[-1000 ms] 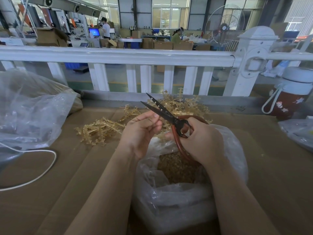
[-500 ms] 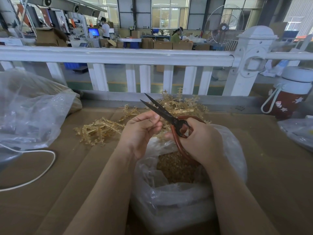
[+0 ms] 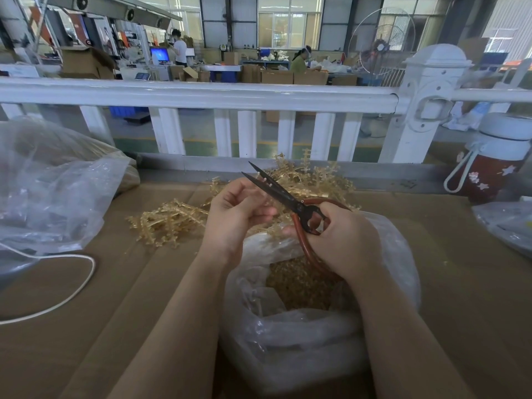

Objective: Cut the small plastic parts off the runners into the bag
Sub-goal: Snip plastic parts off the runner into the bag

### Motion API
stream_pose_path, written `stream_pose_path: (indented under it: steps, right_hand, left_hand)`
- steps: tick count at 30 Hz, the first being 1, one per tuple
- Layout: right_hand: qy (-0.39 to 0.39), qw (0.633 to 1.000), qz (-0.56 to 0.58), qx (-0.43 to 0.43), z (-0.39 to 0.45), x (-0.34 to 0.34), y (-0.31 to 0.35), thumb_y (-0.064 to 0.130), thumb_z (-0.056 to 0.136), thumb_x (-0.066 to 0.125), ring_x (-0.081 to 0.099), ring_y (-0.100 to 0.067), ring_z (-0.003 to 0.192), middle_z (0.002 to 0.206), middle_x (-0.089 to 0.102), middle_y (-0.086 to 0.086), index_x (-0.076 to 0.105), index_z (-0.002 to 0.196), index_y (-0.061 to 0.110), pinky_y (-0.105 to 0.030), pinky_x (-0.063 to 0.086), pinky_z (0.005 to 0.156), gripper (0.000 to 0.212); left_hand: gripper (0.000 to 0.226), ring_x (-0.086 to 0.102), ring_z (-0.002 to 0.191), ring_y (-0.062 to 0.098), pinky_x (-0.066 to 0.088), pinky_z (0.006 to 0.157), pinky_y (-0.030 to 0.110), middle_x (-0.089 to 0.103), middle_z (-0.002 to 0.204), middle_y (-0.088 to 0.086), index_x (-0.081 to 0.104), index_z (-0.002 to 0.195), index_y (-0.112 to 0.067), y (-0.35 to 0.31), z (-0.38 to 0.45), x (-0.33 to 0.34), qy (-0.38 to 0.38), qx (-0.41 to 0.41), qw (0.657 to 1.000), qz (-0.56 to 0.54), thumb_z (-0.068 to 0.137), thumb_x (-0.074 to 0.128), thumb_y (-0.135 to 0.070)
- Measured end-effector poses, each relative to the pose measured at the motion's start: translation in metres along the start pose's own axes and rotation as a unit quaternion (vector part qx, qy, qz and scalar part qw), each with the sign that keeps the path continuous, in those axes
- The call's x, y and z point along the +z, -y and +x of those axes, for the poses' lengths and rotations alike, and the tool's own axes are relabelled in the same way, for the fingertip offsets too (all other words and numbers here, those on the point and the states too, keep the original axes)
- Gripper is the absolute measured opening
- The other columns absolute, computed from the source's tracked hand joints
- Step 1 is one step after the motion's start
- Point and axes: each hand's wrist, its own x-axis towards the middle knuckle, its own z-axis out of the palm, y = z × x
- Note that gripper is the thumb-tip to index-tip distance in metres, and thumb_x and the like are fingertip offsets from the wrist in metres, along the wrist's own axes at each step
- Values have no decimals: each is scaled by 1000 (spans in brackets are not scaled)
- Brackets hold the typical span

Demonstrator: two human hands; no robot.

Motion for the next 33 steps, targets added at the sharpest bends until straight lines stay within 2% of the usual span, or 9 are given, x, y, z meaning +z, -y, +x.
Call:
stream_pose_path:
  steps: [4, 8, 11, 13, 19, 24, 27, 31, 33]
  right_hand:
    - [17, 1000, -6, 6, 1, -2, 0, 82, 75, 63, 53, 8, 63, 71, 63, 22, 68, 90, 34, -7, 29, 53, 51]
    - [13, 1000, -9, 12, 1, -2, 1, 87, 72, 61, 51, 10, 61, 67, 59, 25, 67, 88, 36, -8, 28, 51, 54]
    - [4, 1000, 6, 9, 0, -2, 3, 102, 60, 37, 48, 9, 58, 63, 53, 27, 63, 81, 37, -9, 27, 50, 74]
    - [-5, 1000, 15, 10, 0, -1, 3, 105, 57, 28, 48, 8, 57, 61, 52, 26, 60, 77, 36, -11, 27, 50, 79]
    - [6, 1000, 15, 4, 2, 1, 1, 102, 57, 32, 50, 10, 61, 66, 55, 28, 68, 87, 33, -9, 30, 52, 83]
    - [14, 1000, 23, 3, 1, 0, 1, 101, 57, 34, 54, 7, 63, 69, 62, 22, 68, 88, 32, -12, 37, 53, 83]
    - [7, 1000, 6, 3, 0, -2, 3, 101, 59, 34, 52, 6, 60, 65, 60, 21, 63, 83, 35, -13, 33, 51, 76]
    - [1, 1000, 1, -6, 0, -3, 2, 93, 67, 50, 53, 3, 62, 67, 60, 19, 61, 81, 34, -14, 37, 53, 61]
    - [1, 1000, 2, -5, 0, -2, 2, 93, 67, 51, 53, 3, 62, 67, 59, 20, 60, 80, 34, -14, 38, 54, 61]
  left_hand:
    - [10, 72, 65, 19, 59, 65, 30, 74, 80, 14, 68, 89, -8, 0, -1, 0, -6, 17, 1000, 21, 93, 61, -2]
    - [15, 68, 63, 17, 57, 65, 27, 73, 76, 10, 69, 83, -8, 2, -1, 0, -5, 29, 999, 32, 93, 61, -1]
    - [18, 64, 64, 16, 54, 72, 29, 69, 72, 7, 69, 80, -8, 3, 1, -1, -10, 30, 999, 29, 93, 60, 1]
    - [16, 63, 65, 16, 54, 75, 30, 68, 72, 8, 68, 81, -6, 4, 1, -1, -13, 27, 999, 19, 92, 60, 2]
    - [15, 64, 66, 18, 55, 75, 31, 69, 75, 10, 68, 83, -6, 4, 1, -1, -11, 32, 999, 11, 92, 60, 2]
    - [17, 65, 63, 17, 56, 71, 27, 69, 73, 8, 66, 82, -5, 3, 1, -1, -12, 40, 999, 19, 92, 58, 6]
    - [20, 66, 62, 15, 56, 69, 25, 70, 72, 6, 66, 81, -5, 3, 0, 1, -6, 50, 998, 43, 91, 56, 9]
    - [16, 66, 65, 17, 55, 73, 29, 71, 77, 8, 68, 89, 0, 4, -2, 4, 14, 51, 996, 68, 91, 56, 10]
    - [16, 66, 66, 18, 56, 75, 30, 71, 80, 10, 68, 90, -1, 3, -2, 4, 20, 47, 996, 68, 91, 56, 9]
